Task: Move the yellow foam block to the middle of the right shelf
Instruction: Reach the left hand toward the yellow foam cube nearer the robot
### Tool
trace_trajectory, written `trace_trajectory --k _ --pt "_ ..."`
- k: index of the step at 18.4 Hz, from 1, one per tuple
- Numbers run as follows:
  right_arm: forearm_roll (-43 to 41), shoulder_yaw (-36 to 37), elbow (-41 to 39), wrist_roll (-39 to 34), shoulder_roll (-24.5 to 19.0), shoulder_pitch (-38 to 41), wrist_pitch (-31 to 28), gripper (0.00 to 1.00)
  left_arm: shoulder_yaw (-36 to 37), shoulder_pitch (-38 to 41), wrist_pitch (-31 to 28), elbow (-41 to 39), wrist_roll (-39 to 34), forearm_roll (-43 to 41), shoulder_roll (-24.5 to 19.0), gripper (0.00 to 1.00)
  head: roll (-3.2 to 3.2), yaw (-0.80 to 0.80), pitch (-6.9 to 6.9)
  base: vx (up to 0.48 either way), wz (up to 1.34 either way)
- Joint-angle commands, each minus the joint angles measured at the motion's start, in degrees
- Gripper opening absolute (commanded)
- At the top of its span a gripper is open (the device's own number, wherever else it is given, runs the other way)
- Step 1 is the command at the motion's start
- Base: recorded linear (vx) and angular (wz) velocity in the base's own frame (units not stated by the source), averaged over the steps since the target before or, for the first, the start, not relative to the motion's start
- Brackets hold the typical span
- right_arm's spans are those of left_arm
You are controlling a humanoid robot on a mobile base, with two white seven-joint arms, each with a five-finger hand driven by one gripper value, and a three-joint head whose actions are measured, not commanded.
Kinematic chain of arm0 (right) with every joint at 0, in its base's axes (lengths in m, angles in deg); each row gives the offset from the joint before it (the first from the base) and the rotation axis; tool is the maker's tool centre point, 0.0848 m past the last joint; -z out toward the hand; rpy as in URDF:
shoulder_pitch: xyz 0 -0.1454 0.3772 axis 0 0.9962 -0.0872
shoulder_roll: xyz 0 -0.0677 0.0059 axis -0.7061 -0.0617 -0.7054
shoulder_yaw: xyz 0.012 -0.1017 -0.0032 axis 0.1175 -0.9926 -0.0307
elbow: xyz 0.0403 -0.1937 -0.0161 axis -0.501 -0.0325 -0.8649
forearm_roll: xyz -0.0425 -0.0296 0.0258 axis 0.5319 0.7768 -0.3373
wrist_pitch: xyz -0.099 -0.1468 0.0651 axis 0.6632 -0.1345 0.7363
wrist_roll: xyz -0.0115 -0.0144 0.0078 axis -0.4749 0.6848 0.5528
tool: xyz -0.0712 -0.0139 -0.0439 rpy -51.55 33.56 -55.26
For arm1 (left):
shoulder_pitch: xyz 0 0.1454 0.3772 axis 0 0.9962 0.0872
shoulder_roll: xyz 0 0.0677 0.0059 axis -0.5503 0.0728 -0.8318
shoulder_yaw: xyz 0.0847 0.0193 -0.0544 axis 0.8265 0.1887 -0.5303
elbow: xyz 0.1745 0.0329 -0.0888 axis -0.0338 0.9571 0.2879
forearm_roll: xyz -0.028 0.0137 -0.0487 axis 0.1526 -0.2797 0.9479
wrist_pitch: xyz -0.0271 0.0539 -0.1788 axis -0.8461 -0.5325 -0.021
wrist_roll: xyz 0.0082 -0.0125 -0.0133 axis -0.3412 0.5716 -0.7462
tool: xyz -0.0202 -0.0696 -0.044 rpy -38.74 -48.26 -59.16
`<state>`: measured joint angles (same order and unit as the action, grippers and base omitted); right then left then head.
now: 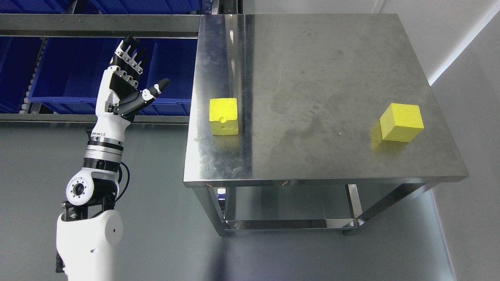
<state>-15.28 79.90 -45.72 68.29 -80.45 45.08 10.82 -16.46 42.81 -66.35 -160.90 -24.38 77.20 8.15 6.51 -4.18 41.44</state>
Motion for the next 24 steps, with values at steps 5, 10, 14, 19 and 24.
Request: trace_trajectory --k 5,10,14,19,24 --pt "0.18 -0.01 -1.00 0.02 1.00 0.09 -0.04 1.00 -1.19 -0.43 1.11 0.00 0.01 0.00 -1.00 1.00 0.00 0.00 0.00 0.005 0.00" --pt "0.18 -0.01 -1.00 0.02 1.00 0.09 -0.04 1.00 -1.64 -1.57 4.89 1.05 18.32 -0.09 -10.09 0.98 0.00 0.00 0.00 0.000 0.00" --pt "0.18 0.00 -1.00 0.02 1.00 0.09 -0.04 1.00 -1.20 -2.72 4.89 2.20 28.55 -7.44 -16.16 0.97 0.00 0.00 0.00 0.000 0.00" --pt "0.18 -0.01 -1.00 0.02 1.00 0.09 -0.04 1.00 2.75 -8.33 4.89 7.55 34.55 -16.96 -15.91 0.97 0.00 0.00 0.00 0.000 0.00" --pt "0.18 -0.01 -1.00 0.02 1.00 0.09 -0.04 1.00 11.79 -14.93 4.80 16.33 34.72 -20.12 -15.47 0.98 0.00 0.00 0.00 0.000 0.00"
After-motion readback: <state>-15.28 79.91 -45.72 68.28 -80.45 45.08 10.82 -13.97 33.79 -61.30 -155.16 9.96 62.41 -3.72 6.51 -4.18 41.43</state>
